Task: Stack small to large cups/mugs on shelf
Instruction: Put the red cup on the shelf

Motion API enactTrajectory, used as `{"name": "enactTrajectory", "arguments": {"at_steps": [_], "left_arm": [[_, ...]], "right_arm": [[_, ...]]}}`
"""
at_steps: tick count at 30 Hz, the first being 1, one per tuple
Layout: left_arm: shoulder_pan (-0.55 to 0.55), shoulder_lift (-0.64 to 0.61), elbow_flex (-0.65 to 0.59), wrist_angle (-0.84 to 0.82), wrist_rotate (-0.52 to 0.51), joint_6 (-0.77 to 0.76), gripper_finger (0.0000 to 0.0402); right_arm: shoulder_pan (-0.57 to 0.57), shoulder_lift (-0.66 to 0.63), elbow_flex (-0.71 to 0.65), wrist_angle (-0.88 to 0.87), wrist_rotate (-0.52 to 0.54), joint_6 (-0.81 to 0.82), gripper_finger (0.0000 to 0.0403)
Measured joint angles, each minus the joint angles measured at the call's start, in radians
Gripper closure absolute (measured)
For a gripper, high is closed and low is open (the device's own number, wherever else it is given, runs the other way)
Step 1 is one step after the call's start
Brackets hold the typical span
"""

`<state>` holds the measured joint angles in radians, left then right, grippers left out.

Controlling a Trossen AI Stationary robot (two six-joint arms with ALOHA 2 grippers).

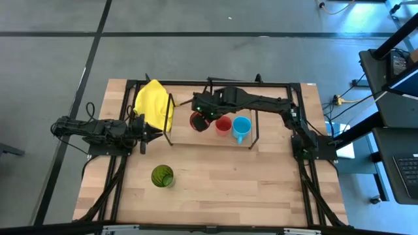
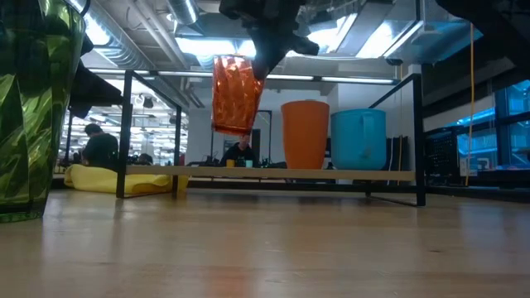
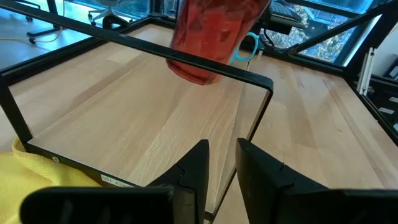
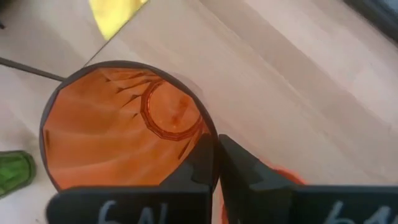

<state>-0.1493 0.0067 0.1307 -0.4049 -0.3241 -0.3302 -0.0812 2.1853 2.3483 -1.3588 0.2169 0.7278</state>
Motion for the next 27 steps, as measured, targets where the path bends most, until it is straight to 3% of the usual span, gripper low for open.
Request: {"name": "enactTrajectory", "arguments": {"at_steps": [17, 27], "left_arm": [[0.0, 0.0, 0.0, 0.0, 0.0, 0.0, 0.0327], [0.0, 0.0, 0.0, 0.0, 0.0, 0.0, 0.0327]], "right_arm": [[-0.051, 0.008, -0.015, -0.059, -0.071, 0.084, 0.0386], [-0.073, 0.008, -0.015, -0.08, -0.111, -0.017, 0.0386]]}}
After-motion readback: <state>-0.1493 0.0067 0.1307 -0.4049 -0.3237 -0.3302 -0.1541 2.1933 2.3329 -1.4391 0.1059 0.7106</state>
